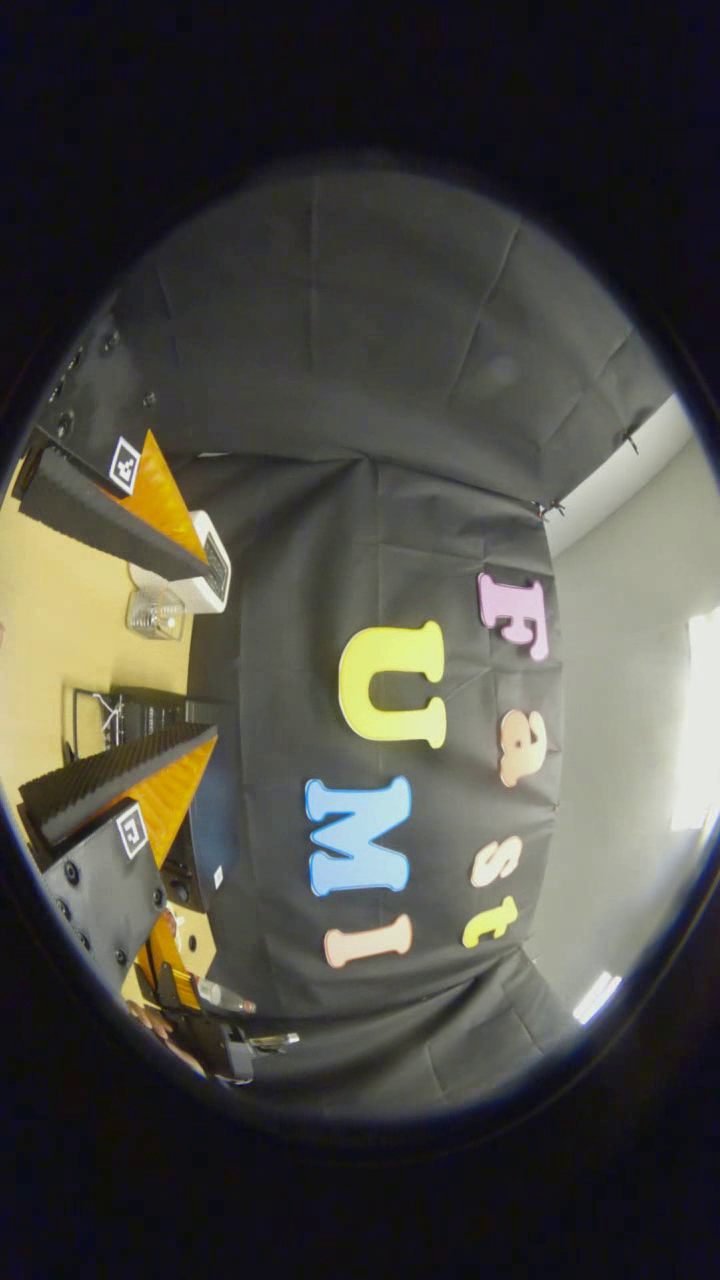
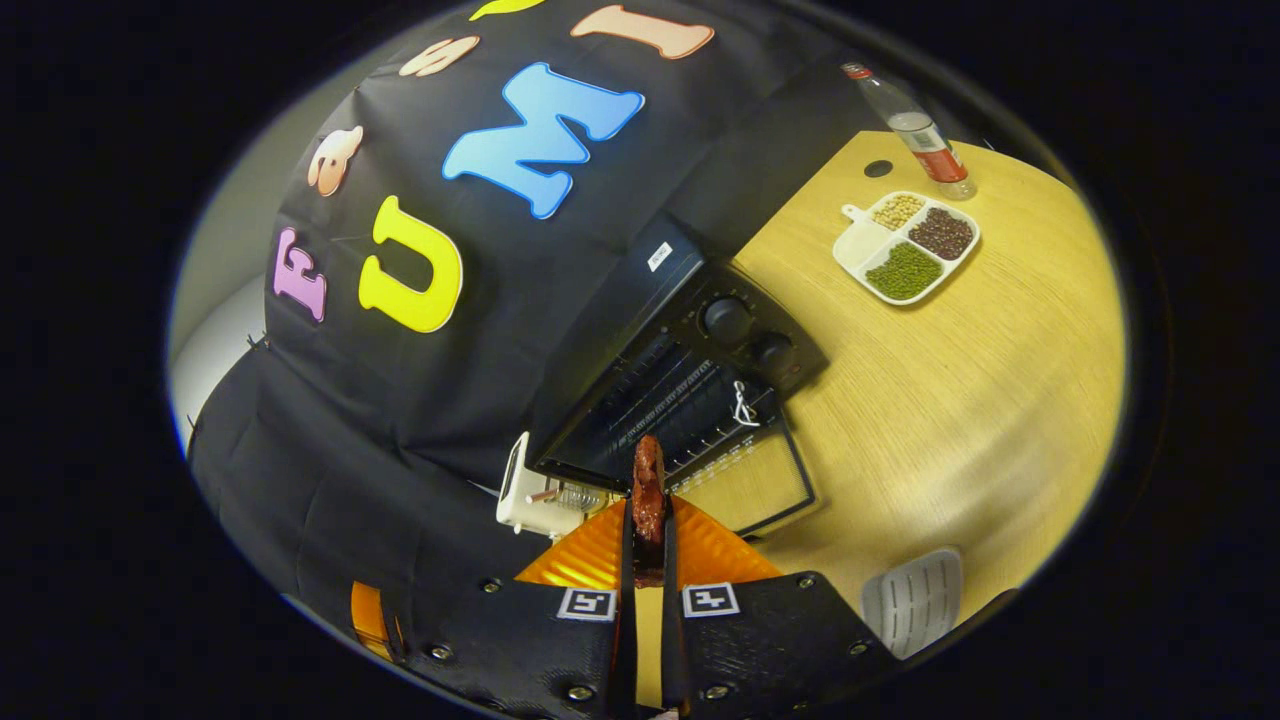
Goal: Open the electric oven with the left hand, put the food in, and close the electric oven.
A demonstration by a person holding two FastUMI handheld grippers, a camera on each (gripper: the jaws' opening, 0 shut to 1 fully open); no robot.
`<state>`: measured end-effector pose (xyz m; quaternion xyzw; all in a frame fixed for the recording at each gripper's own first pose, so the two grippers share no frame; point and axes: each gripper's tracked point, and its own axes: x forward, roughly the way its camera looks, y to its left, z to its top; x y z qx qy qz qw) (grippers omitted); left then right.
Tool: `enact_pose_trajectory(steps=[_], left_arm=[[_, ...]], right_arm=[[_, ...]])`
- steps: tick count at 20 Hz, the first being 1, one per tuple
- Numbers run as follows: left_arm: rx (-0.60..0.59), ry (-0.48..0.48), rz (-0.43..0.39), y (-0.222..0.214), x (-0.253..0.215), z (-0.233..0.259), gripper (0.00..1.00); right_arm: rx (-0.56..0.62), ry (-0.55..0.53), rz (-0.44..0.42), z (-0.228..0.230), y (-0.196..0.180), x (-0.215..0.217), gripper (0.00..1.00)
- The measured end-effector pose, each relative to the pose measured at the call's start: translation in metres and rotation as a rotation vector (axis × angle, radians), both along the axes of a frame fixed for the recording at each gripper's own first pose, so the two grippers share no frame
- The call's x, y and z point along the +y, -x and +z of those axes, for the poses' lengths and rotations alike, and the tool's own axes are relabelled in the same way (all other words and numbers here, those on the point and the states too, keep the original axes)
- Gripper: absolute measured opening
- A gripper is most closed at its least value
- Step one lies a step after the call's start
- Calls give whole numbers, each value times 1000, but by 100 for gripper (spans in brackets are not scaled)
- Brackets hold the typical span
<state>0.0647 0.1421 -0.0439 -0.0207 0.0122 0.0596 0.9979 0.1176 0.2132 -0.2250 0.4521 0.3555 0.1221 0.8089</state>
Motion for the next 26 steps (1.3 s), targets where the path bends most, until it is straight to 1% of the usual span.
enact_pose_trajectory(steps=[4,7,8,9,11,12,13,15,17,18,21,23,24,26], left_arm=[[20,-8,20,-10,26,-11,96],[44,-11,40,-17,43,-22,96],[50,-15,47,-16,49,-25,100],[57,-23,54,-16,55,-26,96],[77,-41,65,-18,64,-33,96],[87,-48,70,-19,69,-35,100],[93,-56,74,-20,73,-36,96],[107,-71,81,-22,80,-40,97],[120,-80,84,-27,83,-42,100],[121,-84,84,-27,83,-42,96],[136,-112,75,-35,79,-49,96],[141,-128,62,-36,75,-50,100],[142,-135,60,-37,73,-49,96],[145,-142,58,-38,71,-48,96]], right_arm=[[-28,-10,-19,-8,-27,27,10],[-48,10,-48,-20,-51,38,10],[-56,12,-61,-24,-59,42,10],[-62,13,-75,-28,-68,45,10],[-68,2,-100,-36,-81,52,10],[-65,-6,-115,-40,-87,55,10],[-63,-12,-128,-44,-94,57,10],[-68,-18,-153,-51,-106,62,10],[-83,-15,-163,-57,-117,68,10],[-92,-13,-165,-59,-122,71,10],[-129,3,-188,-64,-136,71,10],[-128,20,-193,-73,-140,68,10],[-124,15,-184,-76,-141,69,10],[-135,34,-185,-80,-145,65,10]])
